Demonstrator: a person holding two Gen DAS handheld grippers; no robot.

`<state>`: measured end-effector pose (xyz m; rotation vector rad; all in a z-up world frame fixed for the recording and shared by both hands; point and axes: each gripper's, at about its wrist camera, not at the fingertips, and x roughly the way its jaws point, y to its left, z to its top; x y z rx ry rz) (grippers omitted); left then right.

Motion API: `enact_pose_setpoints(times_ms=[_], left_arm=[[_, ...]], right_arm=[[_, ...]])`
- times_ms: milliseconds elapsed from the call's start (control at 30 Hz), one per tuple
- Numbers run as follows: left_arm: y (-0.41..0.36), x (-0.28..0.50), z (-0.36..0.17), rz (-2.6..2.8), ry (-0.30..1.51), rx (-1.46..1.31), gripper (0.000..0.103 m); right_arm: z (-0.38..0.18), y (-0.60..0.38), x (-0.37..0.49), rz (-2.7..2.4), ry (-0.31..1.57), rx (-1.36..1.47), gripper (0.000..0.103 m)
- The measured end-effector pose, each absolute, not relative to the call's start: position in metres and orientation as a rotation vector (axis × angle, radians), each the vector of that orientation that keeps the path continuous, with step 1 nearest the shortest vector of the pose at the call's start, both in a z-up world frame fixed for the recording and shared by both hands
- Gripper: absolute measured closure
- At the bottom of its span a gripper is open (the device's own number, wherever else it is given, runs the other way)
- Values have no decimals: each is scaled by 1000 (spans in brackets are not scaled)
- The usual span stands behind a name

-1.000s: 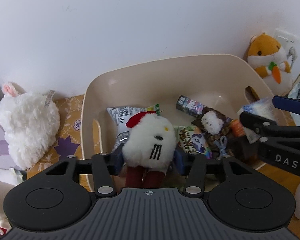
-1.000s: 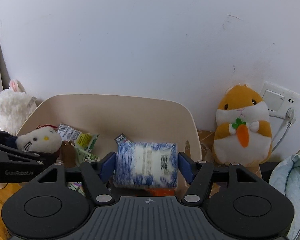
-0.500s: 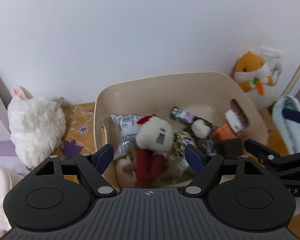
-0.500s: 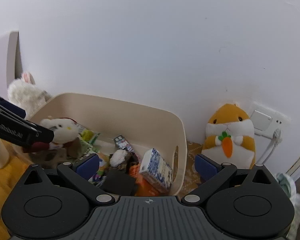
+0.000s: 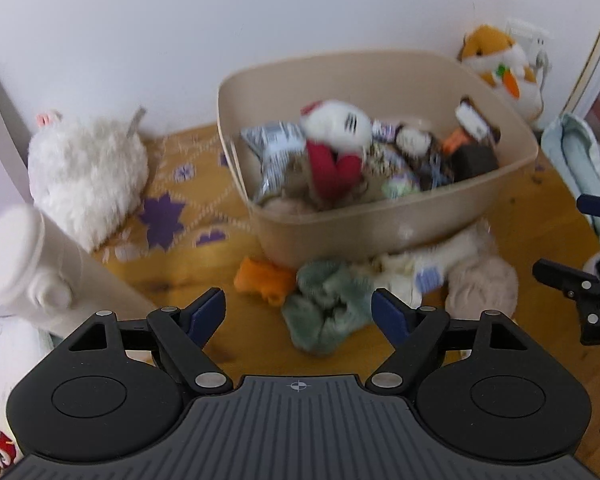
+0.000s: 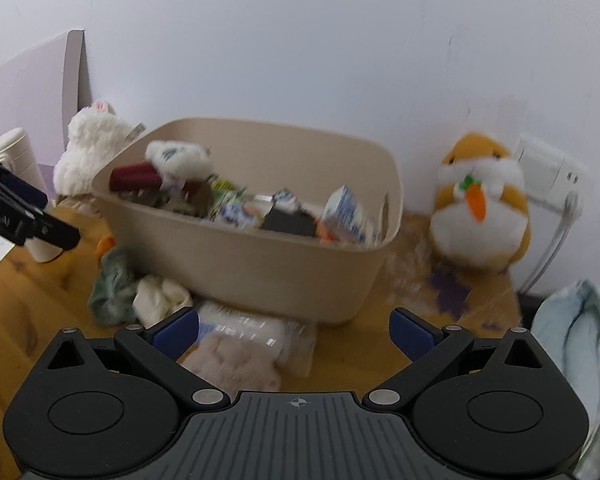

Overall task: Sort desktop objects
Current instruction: 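Grasp the green scrunchie with the left tool while the right grasps the beige knit ball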

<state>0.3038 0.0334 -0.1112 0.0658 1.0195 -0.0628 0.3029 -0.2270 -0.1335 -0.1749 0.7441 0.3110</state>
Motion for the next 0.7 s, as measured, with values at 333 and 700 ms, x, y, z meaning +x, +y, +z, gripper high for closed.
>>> enact_pose_setpoints(times_ms=[333,700], left_arm=[[33,297,-150,13,1085,-26,21],[43,320,-179,84,1124,-218,21]], right_arm=[[-170,-210,296,349,840,-204,0],[-205,-218,317,378,942,-28,9]])
